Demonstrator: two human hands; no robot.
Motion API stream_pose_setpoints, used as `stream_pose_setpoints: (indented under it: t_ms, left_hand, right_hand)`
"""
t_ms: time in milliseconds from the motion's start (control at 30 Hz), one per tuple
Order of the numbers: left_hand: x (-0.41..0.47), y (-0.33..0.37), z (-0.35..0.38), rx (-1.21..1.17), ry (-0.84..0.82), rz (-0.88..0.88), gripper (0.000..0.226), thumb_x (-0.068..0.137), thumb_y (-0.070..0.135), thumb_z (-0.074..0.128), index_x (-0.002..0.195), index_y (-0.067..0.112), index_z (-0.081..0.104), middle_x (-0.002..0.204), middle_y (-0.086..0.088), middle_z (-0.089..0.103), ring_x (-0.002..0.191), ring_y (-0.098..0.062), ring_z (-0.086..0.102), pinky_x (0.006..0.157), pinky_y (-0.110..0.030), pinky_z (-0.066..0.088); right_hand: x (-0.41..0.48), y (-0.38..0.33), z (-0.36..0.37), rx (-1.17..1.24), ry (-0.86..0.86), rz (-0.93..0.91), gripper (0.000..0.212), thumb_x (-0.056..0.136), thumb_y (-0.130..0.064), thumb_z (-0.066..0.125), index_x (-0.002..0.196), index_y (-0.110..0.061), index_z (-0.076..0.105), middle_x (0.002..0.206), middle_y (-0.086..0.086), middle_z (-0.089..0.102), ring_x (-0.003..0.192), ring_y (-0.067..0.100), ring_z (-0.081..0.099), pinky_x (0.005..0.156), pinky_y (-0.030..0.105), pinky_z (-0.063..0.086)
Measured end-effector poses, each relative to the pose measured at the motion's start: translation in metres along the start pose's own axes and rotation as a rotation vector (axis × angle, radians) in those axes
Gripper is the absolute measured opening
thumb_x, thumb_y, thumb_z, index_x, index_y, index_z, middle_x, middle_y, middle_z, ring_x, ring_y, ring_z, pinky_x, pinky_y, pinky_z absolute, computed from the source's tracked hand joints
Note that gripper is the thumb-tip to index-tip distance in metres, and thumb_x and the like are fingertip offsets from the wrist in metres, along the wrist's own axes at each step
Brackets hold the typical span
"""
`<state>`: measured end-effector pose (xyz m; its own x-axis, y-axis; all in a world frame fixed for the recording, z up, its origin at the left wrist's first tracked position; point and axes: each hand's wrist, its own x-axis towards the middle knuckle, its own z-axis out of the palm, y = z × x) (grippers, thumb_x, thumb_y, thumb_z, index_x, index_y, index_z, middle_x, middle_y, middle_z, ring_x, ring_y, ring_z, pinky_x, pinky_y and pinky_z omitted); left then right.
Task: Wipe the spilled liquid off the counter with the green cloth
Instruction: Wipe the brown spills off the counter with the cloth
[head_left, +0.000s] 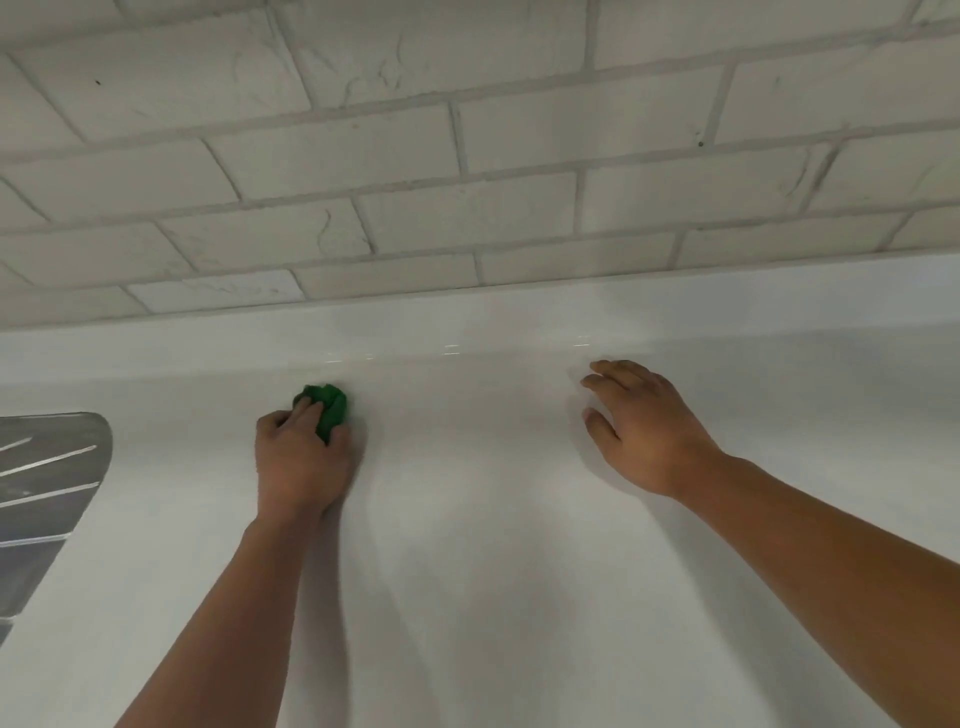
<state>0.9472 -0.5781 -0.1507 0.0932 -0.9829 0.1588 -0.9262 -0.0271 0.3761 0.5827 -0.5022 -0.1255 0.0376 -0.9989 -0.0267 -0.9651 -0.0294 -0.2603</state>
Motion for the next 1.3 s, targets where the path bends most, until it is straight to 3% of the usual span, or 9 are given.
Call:
stream_pose_setpoints:
  t_ms: [100,267,467,667,767,900,1000,1133,1300]
  left_hand:
    - [0.014,-0.033,-0.014,0.049,0.038,-0.186,0.039,0.091,0.038,0.041,0.106,0.01,0.062,0.104,-0.012,0.064,0.117,-0.035,0.039,0.099,-0.041,0.04]
    - [0.052,-0.031,-0.024,0.084,-0.016,-0.32,0.042,0.096,0.032,0.042,0.124,0.003,0.055,0.121,-0.025,0.052,0.126,-0.041,0.037,0.101,-0.047,0.04]
    - [0.06,0.021,-0.005,0.13,-0.087,-0.135,0.048,0.098,0.036,0.044,0.133,0.004,0.053,0.13,-0.024,0.051,0.127,-0.04,0.038,0.101,-0.044,0.038]
    - [0.026,0.106,0.043,0.17,-0.121,0.08,0.042,0.09,0.046,0.044,0.107,0.01,0.06,0.109,-0.011,0.062,0.113,-0.035,0.043,0.09,-0.042,0.04]
    - [0.002,0.163,0.064,0.14,-0.149,0.174,0.043,0.09,0.046,0.042,0.104,0.01,0.059,0.111,-0.01,0.061,0.112,-0.034,0.043,0.091,-0.043,0.04]
    - [-0.025,0.222,0.088,0.116,-0.197,0.277,0.043,0.091,0.045,0.042,0.11,0.011,0.059,0.118,-0.007,0.061,0.116,-0.032,0.041,0.094,-0.043,0.038]
    - [-0.043,0.267,0.102,0.085,-0.262,0.366,0.048,0.094,0.045,0.043,0.127,0.012,0.056,0.135,-0.004,0.055,0.125,-0.03,0.036,0.101,-0.041,0.034]
    - [-0.093,0.331,0.108,-0.109,-0.386,0.469,0.048,0.097,0.039,0.047,0.141,0.018,0.05,0.139,-0.004,0.048,0.134,-0.023,0.031,0.108,-0.032,0.029]
    - [-0.195,0.402,0.12,-0.303,-0.503,0.642,0.052,0.089,0.037,0.045,0.138,0.022,0.056,0.141,0.0,0.054,0.131,-0.019,0.036,0.108,-0.027,0.031]
  right_hand:
    - [0.006,-0.011,0.002,0.013,0.021,-0.032,0.075,0.087,-0.053,0.014,0.143,-0.017,0.048,0.155,0.004,0.04,0.146,0.022,0.029,0.118,0.037,0.02]
    - [0.007,-0.019,0.006,0.044,0.048,-0.036,0.062,0.091,-0.044,0.028,0.142,-0.016,0.05,0.153,0.004,0.042,0.146,0.023,0.03,0.118,0.037,0.02]
    - [-0.008,-0.011,0.003,0.058,0.064,-0.044,0.055,0.092,-0.038,0.034,0.139,-0.016,0.053,0.152,0.004,0.044,0.144,0.022,0.032,0.118,0.038,0.023]
    - [-0.038,0.019,-0.013,0.037,0.07,0.022,0.049,0.098,-0.035,0.037,0.143,-0.018,0.049,0.155,0.002,0.039,0.146,0.021,0.029,0.118,0.036,0.019]
    - [-0.061,0.041,-0.021,0.041,0.108,0.048,0.052,0.094,-0.037,0.035,0.139,-0.016,0.053,0.152,0.004,0.044,0.143,0.023,0.034,0.117,0.04,0.026]
    - [-0.096,0.073,-0.028,0.034,0.179,0.067,0.042,0.096,-0.028,0.046,0.132,-0.011,0.059,0.145,0.009,0.051,0.136,0.028,0.044,0.111,0.043,0.033]
    - [-0.127,0.11,-0.036,0.03,0.195,0.118,0.038,0.097,-0.021,0.055,0.134,-0.013,0.058,0.147,0.008,0.05,0.138,0.027,0.042,0.113,0.042,0.031]
    - [-0.18,0.166,-0.049,0.051,0.195,0.214,0.041,0.099,-0.026,0.05,0.139,-0.017,0.053,0.151,0.003,0.044,0.142,0.022,0.034,0.118,0.039,0.025]
    - [-0.247,0.22,-0.065,0.087,0.156,0.275,0.042,0.099,-0.028,0.047,0.141,-0.02,0.051,0.153,0.001,0.042,0.144,0.019,0.031,0.12,0.036,0.022]
